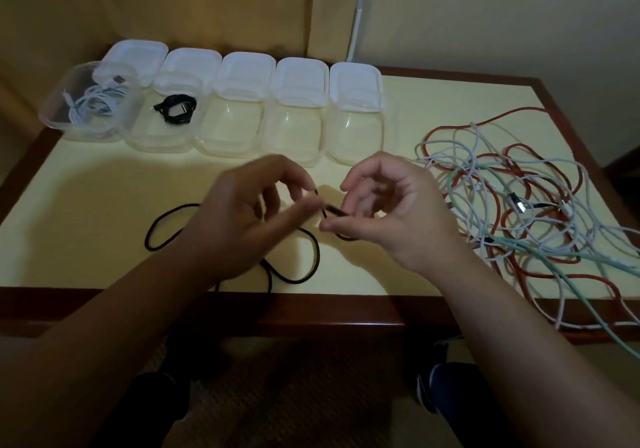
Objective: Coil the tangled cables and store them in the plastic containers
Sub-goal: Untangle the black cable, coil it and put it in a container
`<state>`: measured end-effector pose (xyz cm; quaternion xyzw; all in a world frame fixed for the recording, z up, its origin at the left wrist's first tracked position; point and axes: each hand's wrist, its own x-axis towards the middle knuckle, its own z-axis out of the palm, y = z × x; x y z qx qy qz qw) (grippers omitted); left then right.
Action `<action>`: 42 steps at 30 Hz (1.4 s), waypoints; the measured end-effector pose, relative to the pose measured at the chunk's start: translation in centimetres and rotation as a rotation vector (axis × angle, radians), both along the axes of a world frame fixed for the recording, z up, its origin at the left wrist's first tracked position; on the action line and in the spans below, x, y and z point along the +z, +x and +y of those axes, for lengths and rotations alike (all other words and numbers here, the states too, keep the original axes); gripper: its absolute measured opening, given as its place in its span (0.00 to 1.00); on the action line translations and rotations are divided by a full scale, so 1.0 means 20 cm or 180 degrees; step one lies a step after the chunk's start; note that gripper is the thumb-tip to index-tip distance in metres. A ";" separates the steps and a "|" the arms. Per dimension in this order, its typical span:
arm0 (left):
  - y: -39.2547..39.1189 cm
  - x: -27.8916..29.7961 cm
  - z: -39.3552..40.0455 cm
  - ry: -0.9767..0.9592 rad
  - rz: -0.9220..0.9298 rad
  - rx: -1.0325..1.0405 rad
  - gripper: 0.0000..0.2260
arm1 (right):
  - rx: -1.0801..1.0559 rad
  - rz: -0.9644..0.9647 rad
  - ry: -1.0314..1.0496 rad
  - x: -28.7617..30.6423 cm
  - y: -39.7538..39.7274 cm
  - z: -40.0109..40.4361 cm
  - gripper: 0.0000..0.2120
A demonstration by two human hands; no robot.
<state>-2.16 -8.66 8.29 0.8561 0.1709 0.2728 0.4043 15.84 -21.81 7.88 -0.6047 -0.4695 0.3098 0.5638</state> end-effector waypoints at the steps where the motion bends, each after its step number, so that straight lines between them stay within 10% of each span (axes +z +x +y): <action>1: 0.01 -0.01 -0.02 0.0036 0.0144 -0.0213 0.09 | 0.0070 -0.0032 -0.0065 0.00 -0.01 -0.01 0.19; 7: 0.07 -0.08 -0.04 0.0431 0.0526 -0.0627 0.15 | 0.0144 -0.0141 -0.0120 -0.02 -0.02 -0.03 0.17; 13: 0.10 -0.04 0.04 -0.1417 0.0285 0.0332 0.21 | 0.0589 0.0287 -0.0786 -0.02 0.10 -0.06 0.12; 19: 0.11 -0.06 0.04 -0.2118 0.0238 -0.0739 0.09 | 0.0277 0.0160 -0.0529 0.02 0.14 -0.07 0.13; 27: 0.16 0.02 -0.03 -0.4274 0.1302 -0.1317 0.21 | -0.0379 -0.0332 -0.0439 -0.04 0.06 -0.04 0.09; 35: 0.21 0.06 -0.02 -0.5481 -0.0726 -0.1259 0.17 | 0.0271 -0.0360 -0.0881 -0.12 -0.13 0.03 0.18; 42: 0.24 0.04 -0.01 -0.4552 -0.1384 -0.0624 0.21 | 0.0415 -0.0974 -0.1180 0.03 -0.10 -0.05 0.20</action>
